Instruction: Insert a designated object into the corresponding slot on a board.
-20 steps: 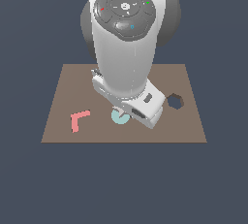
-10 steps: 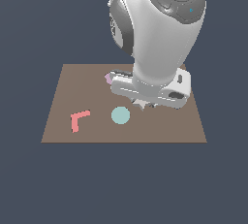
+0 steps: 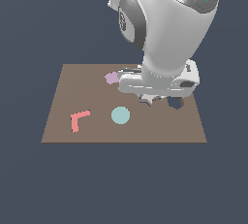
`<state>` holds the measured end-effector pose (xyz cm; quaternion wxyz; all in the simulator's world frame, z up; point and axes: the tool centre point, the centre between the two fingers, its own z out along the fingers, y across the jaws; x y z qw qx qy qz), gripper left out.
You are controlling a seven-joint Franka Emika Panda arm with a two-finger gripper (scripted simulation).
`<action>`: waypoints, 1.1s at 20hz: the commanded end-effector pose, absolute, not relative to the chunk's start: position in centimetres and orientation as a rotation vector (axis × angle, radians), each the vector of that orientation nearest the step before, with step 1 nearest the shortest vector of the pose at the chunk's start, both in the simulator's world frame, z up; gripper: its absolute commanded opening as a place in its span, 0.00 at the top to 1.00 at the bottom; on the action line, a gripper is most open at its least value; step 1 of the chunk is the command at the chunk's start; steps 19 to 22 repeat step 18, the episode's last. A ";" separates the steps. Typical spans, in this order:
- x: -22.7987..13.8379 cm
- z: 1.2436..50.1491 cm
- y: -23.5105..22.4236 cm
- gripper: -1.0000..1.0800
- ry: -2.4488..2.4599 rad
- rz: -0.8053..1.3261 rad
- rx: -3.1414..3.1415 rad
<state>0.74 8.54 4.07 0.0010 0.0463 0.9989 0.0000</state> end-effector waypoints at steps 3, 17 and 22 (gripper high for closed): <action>0.7 4.0 8.6 1.00 3.137 0.000 0.138; 0.6 3.1 8.6 0.04 3.137 0.000 0.128; 0.6 3.1 8.6 0.04 3.137 0.000 0.128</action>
